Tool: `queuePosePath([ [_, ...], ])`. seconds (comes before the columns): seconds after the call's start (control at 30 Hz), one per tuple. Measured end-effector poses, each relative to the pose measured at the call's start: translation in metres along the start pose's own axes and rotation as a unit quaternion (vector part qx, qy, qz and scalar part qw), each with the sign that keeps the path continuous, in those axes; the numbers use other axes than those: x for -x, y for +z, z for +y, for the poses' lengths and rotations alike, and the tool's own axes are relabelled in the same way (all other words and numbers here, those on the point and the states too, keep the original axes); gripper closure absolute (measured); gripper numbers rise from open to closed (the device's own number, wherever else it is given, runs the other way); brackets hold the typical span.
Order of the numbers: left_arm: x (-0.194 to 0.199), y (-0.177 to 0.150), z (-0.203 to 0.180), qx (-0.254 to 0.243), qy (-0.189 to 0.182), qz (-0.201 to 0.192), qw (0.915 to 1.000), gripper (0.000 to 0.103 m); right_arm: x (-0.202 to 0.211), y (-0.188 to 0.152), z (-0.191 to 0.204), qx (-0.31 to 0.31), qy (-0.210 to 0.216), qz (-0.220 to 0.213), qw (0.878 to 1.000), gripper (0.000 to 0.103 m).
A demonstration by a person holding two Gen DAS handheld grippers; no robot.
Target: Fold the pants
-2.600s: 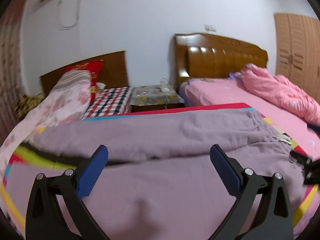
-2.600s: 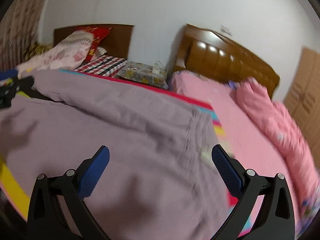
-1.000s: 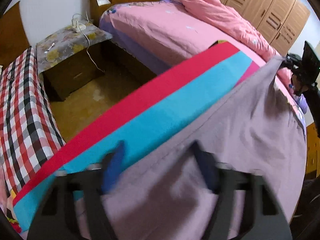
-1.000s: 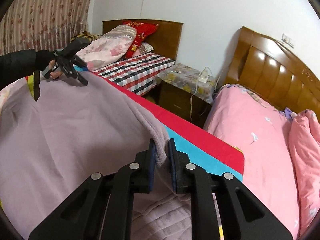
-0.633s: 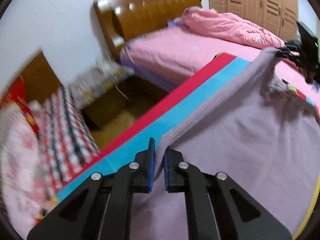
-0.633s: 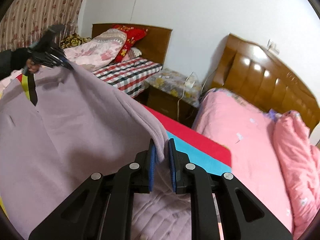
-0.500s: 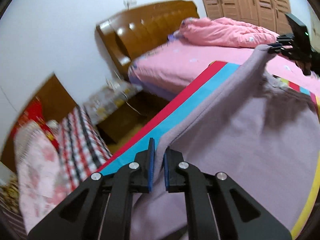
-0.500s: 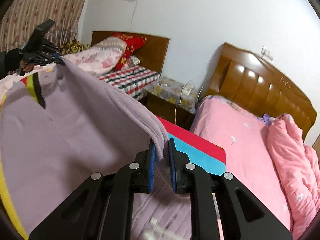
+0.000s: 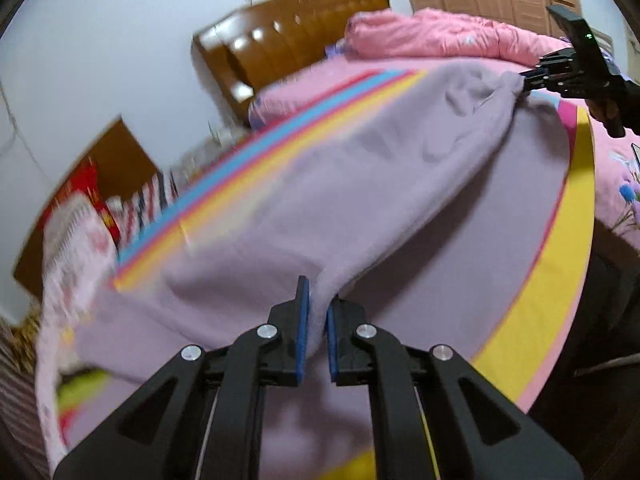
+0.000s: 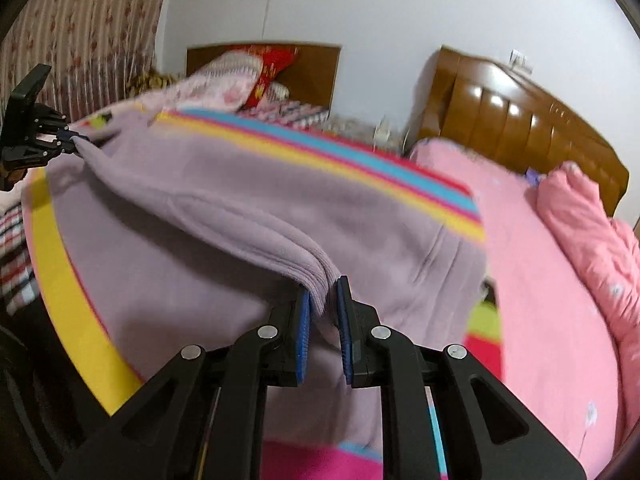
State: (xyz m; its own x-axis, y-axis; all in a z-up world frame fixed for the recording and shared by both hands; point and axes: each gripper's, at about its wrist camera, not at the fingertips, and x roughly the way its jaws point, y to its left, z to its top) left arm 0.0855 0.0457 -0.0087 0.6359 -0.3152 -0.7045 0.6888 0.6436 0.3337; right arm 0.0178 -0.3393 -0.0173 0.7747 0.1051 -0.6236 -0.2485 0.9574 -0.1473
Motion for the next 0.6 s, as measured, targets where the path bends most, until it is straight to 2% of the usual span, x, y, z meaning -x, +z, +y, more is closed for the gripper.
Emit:
queuePosePath([
  [0.1, -0.012, -0.017, -0.003, 0.034, -0.010, 0.004, 0.9994, 0.094, -0.006, -0.011, 0.004, -0.003, -0.001, 0.018, 1.000, 0.086],
  [0.17, -0.013, -0.020, 0.003, 0.068, -0.023, -0.002, 0.9974, 0.088, -0.002, -0.014, 0.003, -0.018, 0.007, 0.021, 1.000, 0.076],
  [0.23, -0.012, -0.021, 0.010, 0.095, -0.037, -0.004, 0.9948, 0.079, 0.008, -0.016, 0.003, -0.039, 0.011, 0.016, 0.999, 0.054],
  [0.27, -0.007, -0.023, 0.011, 0.114, -0.040, -0.007, 0.9927, 0.064, 0.018, -0.019, -0.001, -0.069, 0.011, 0.009, 0.998, 0.051],
  [0.3, -0.002, -0.024, 0.012, 0.128, -0.042, -0.013, 0.9908, 0.037, 0.025, -0.022, -0.002, -0.091, 0.013, 0.004, 0.996, 0.051],
  [0.33, 0.006, -0.028, 0.012, 0.153, -0.043, -0.025, 0.9869, 0.025, 0.032, -0.025, -0.006, -0.120, 0.022, -0.004, 0.993, 0.051],
  [0.37, 0.014, -0.031, 0.015, 0.178, -0.047, -0.040, 0.9820, 0.014, 0.041, -0.031, -0.010, -0.164, 0.044, -0.019, 0.985, 0.051],
  [0.43, 0.021, -0.036, 0.020, 0.225, -0.074, -0.061, 0.9697, 0.014, 0.047, -0.036, -0.015, -0.220, 0.072, -0.029, 0.973, 0.051],
  [0.5, 0.024, -0.044, 0.032, 0.296, -0.099, -0.074, 0.9470, 0.014, 0.043, -0.041, -0.023, -0.278, 0.089, -0.029, 0.956, 0.051],
  [0.53, 0.023, -0.047, 0.035, 0.316, -0.105, -0.075, 0.9400, 0.013, 0.036, -0.043, -0.031, -0.319, 0.096, -0.022, 0.943, 0.051],
  [0.57, 0.020, -0.051, 0.043, 0.351, -0.118, -0.073, 0.9259, 0.013, 0.030, -0.044, -0.034, -0.345, 0.100, -0.014, 0.933, 0.051],
  [0.6, 0.018, -0.054, 0.046, 0.372, -0.124, -0.072, 0.9172, 0.013, 0.024, -0.045, -0.040, -0.367, 0.098, -0.006, 0.925, 0.051],
])
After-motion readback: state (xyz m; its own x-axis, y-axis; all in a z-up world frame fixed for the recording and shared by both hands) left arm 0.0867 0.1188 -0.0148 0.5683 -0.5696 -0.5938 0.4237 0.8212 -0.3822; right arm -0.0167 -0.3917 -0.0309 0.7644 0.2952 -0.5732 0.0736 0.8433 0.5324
